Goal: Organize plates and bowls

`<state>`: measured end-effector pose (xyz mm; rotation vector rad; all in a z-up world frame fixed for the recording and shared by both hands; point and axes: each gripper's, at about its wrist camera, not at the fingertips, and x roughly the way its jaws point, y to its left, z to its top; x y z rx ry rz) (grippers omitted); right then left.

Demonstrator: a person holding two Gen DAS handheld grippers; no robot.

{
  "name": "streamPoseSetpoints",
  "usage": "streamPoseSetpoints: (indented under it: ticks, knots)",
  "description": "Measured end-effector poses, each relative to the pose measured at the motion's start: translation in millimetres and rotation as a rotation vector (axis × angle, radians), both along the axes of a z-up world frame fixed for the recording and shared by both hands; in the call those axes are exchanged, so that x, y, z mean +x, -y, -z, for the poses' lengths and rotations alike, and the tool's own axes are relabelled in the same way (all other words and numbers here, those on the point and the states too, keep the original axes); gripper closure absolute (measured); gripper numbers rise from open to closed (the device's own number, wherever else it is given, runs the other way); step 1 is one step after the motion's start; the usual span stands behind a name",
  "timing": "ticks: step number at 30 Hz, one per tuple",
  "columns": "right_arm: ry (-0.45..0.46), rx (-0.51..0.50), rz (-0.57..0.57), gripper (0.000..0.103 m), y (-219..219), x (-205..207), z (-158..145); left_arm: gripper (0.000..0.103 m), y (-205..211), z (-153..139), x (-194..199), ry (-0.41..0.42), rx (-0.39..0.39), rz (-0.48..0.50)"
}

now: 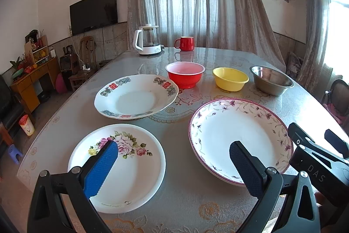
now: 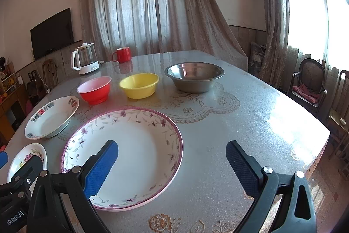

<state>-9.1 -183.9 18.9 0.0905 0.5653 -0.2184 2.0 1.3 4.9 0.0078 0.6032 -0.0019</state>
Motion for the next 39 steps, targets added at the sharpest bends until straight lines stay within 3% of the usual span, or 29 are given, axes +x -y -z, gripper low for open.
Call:
streamPoseSetpoints:
  ticks: [11, 15, 25, 26, 27, 31, 32, 33, 35, 39]
  knots:
    - [-0.001, -0.007, -0.002, 0.002, 1.3, 2.0, -2.2, 0.000, -0.9, -0.9, 4.6, -0.013, -0.019, 0.021]
    - [-0.007, 0.013, -0.025, 0.002, 11.5, 4.4, -2.1, 0.000, -4.0, -2.2, 15.6, -0.043, -0.101, 0.158]
    - [-0.072, 0.119, -0.071, 0.002, 50.9, 15.0, 6.4, 0.001, 8.6, 6.9, 58.0, -0.192, -0.142, 0.298]
    - [-0.087, 0.122, -0.085, 0.002, 51.8, 18.3, 8.3, 0.006, 9.8, 8.3, 61.7, -0.208, -0.143, 0.317]
    - [-0.104, 0.118, -0.102, 0.007, 51.3, 22.0, 10.4, 0.015, 11.3, 8.9, 65.3, -0.219, -0.143, 0.337]
    - [-0.166, 0.131, -0.154, 0.029, 49.6, 35.7, 20.5, 0.032, 14.0, 14.7, 83.4, -0.265, -0.130, 0.369]
    - [-0.179, 0.143, -0.159, 0.044, 49.1, 38.3, 23.1, 0.041, 13.9, 16.4, 87.0, -0.280, -0.136, 0.379]
    - [-0.191, 0.154, -0.163, 0.057, 48.8, 40.4, 25.6, 0.043, 14.2, 17.8, 90.8, -0.294, -0.138, 0.388]
    - [-0.206, 0.179, -0.174, 0.068, 48.8, 42.4, 29.9, 0.043, 14.4, 21.2, 97.8, -0.307, -0.121, 0.387]
    - [-0.230, 0.197, -0.194, 0.069, 48.5, 47.3, 36.7, 0.055, 15.0, 26.9, 109.4, -0.329, -0.087, 0.389]
